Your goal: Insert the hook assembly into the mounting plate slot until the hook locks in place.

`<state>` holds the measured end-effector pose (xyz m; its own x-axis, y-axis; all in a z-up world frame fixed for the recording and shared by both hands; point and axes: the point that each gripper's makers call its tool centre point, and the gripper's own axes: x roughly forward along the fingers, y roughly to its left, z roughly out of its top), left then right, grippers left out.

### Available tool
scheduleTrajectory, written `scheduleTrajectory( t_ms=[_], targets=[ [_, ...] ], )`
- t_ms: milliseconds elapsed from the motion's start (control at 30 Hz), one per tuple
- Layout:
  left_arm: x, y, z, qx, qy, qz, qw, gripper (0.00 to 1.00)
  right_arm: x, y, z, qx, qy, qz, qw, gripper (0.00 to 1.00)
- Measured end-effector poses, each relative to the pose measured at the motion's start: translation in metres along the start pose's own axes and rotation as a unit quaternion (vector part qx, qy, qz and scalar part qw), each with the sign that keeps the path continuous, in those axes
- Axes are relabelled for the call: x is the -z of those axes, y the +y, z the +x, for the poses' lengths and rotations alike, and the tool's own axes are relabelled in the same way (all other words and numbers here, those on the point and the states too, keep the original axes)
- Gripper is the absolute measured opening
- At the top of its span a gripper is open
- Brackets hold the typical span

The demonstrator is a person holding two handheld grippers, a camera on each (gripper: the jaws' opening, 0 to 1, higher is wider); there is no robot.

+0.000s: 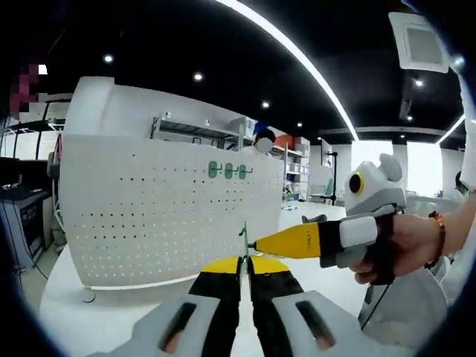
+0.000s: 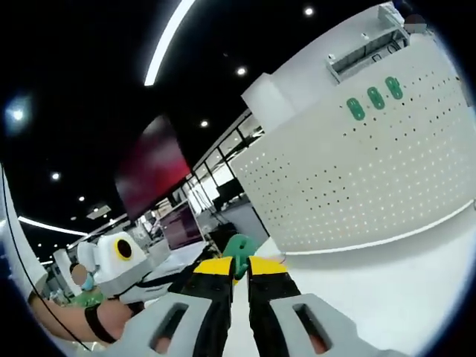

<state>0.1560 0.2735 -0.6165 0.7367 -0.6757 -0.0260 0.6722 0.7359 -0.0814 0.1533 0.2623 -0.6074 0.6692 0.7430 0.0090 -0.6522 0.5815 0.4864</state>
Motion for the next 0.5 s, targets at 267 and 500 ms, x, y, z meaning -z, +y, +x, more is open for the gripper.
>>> scheduleTrajectory(
  t_ms=[267, 500],
  targets=[
    [0.0005, -0.0053, 0.0033, 0.008, -0.004, -0.001, 1.0000, 0.04, 0.0018, -0.0005, -0.0033, -0.001, -0.002, 0.066, 0.9978, 0.02],
    [0.0039, -0.0045, 0.0031, 0.005, 0.003, 0.009, 0.9999, 0.05, 0.0034, 0.0014, -0.0031, 0.011, 0.005, 0.057, 0.9983, 0.01]
  ],
)
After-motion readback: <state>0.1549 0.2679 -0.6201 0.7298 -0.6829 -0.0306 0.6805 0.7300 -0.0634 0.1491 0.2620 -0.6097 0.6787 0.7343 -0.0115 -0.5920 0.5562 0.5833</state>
